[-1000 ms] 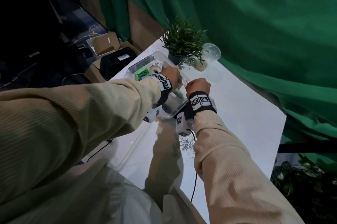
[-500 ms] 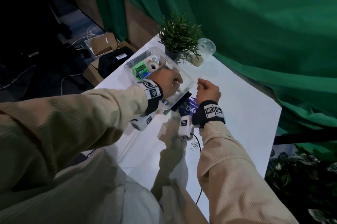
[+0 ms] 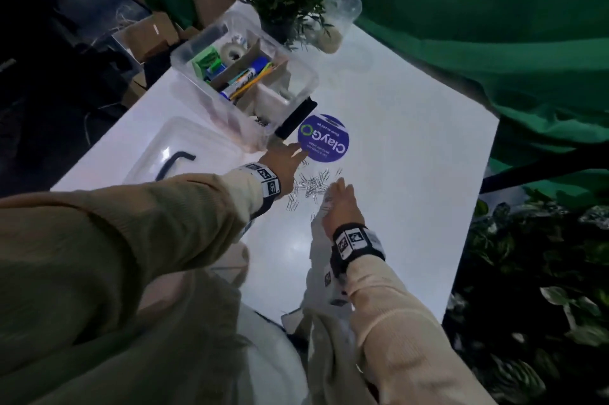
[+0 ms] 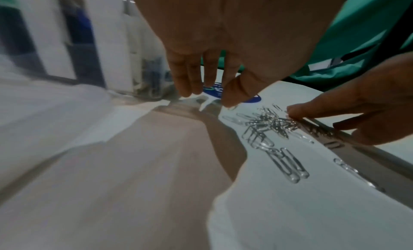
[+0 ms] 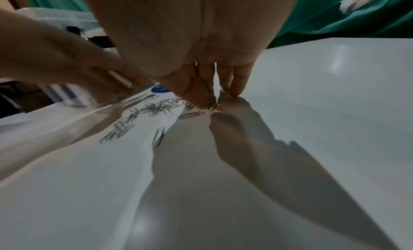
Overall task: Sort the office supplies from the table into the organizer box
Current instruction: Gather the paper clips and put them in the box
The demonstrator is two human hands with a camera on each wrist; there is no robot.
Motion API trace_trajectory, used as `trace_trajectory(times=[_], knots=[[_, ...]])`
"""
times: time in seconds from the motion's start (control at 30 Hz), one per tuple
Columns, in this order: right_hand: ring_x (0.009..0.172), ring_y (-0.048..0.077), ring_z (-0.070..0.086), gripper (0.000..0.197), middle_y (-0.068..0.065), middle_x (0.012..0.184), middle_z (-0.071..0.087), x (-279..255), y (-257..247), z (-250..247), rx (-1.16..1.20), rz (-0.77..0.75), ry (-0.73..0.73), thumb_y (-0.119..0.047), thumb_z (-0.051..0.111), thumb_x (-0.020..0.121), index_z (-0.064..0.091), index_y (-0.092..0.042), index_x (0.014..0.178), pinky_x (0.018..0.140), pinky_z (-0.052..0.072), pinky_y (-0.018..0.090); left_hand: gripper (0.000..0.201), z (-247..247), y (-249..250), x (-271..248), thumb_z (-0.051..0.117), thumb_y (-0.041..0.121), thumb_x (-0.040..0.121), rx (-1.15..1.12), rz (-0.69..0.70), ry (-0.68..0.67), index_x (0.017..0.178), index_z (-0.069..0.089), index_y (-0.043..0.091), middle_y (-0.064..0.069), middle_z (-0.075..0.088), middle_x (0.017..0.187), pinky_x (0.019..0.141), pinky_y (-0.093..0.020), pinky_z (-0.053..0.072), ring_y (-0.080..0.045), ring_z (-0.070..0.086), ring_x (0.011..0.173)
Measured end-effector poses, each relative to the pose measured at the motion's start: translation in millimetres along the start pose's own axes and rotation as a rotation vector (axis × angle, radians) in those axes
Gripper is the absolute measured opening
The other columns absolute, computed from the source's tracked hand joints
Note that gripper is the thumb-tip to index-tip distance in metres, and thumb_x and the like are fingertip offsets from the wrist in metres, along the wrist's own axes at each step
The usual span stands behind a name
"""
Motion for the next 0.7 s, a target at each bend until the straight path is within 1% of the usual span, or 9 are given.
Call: trace_trajectory(times=[0.07,0.13,0.27,0.37,0.43,0.5,0.53,0.6,0.7], knots=[[0.148,0.024,0.003,0.065,0.005,0.161,0.004,-9,-1,7,0.027,-0.018,-0.035,-0.003,0.042,0.088,0.02,-0.007,0.149,0.114,0.03,0.037,0.08,3,12,10,0.053,0.009,0.086,0.103,0.061,-0.03,0.152,0.008,0.013,-0.011,0.003,0.16,0.119,-0.04,0.02,-0.028,0.008,0.147],[0.149,0.022,0.003,0.067,0.003,0.161,0.004,-15,2,9,0.075,-0.04,-0.035,-0.002,0.044,0.088,0.021,-0.008,0.15,0.116,0.026,0.036,0.076,8,20,14,0.048,0.013,0.091,0.157,0.059,-0.095,0.151,0.003,0.01,-0.011,-0.003,0.16,0.119,-0.043,0.018,-0.029,0.0,0.148],[0.149,0.021,0.007,0.068,0.003,0.161,0.009,0,16,-3,0.116,-0.058,0.085,-0.003,0.047,0.088,0.021,-0.01,0.151,0.117,0.019,0.03,0.068,27,27,-2,0.039,0.011,0.094,0.165,0.062,-0.12,0.152,0.003,0.009,-0.012,-0.006,0.16,0.119,-0.042,0.019,-0.03,-0.003,0.148],[0.149,0.024,0.004,0.078,0.007,0.161,0.005,23,16,-18,0.065,-0.049,0.064,-0.012,0.057,0.089,0.012,-0.006,0.152,0.118,0.015,0.031,0.065,47,32,-24,0.033,0.007,0.095,0.099,0.117,-0.16,0.152,0.002,0.012,-0.009,-0.008,0.16,0.121,-0.039,0.014,-0.025,-0.006,0.148],[0.148,0.027,0.003,0.082,0.012,0.16,0.005,34,10,-21,0.015,-0.056,0.021,-0.013,0.061,0.087,0.01,-0.003,0.151,0.119,0.016,0.034,0.064,53,32,-38,0.032,0.009,0.096,0.012,0.112,-0.152,0.152,0.002,0.015,-0.003,-0.005,0.161,0.121,-0.034,0.013,-0.019,-0.001,0.149],[0.147,0.03,0.007,0.078,0.016,0.159,0.009,34,2,-17,-0.014,-0.09,0.005,-0.01,0.06,0.086,0.014,0.0,0.149,0.119,0.019,0.037,0.063,52,26,-48,0.036,0.014,0.096,-0.031,0.094,-0.048,0.152,0.008,0.015,-0.004,0.004,0.161,0.121,-0.032,0.012,-0.019,0.008,0.149],[0.146,0.031,0.011,0.075,0.018,0.158,0.013,32,-1,-13,-0.036,-0.129,0.005,-0.008,0.058,0.085,0.018,0.001,0.148,0.118,0.022,0.039,0.062,50,23,-51,0.04,0.019,0.096,-0.041,0.072,0.024,0.152,0.013,0.014,-0.007,0.01,0.16,0.12,-0.033,0.014,-0.022,0.014,0.147],[0.144,0.032,0.019,0.069,0.019,0.155,0.02,24,-6,-2,-0.071,-0.229,0.007,-0.004,0.055,0.082,0.025,0.002,0.144,0.113,0.03,0.042,0.063,46,16,-55,0.045,0.031,0.094,-0.043,-0.007,0.133,0.15,0.022,0.013,-0.011,0.025,0.155,0.114,-0.038,0.026,-0.029,0.028,0.14],[0.145,0.028,0.02,0.065,0.013,0.157,0.021,11,-3,8,-0.016,-0.304,0.013,0.0,0.049,0.082,0.031,-0.004,0.144,0.113,0.03,0.039,0.072,43,9,-60,0.051,0.044,0.09,-0.076,-0.163,0.145,0.149,0.022,0.017,-0.008,0.032,0.146,0.103,-0.04,0.038,-0.029,0.036,0.128]])
Point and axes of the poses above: each hand's wrist, its own x-axis towards the middle knuckle, its own z-axis out of the palm, y = z × x, the point moved 1 cm from there along x, towards the middle knuckle
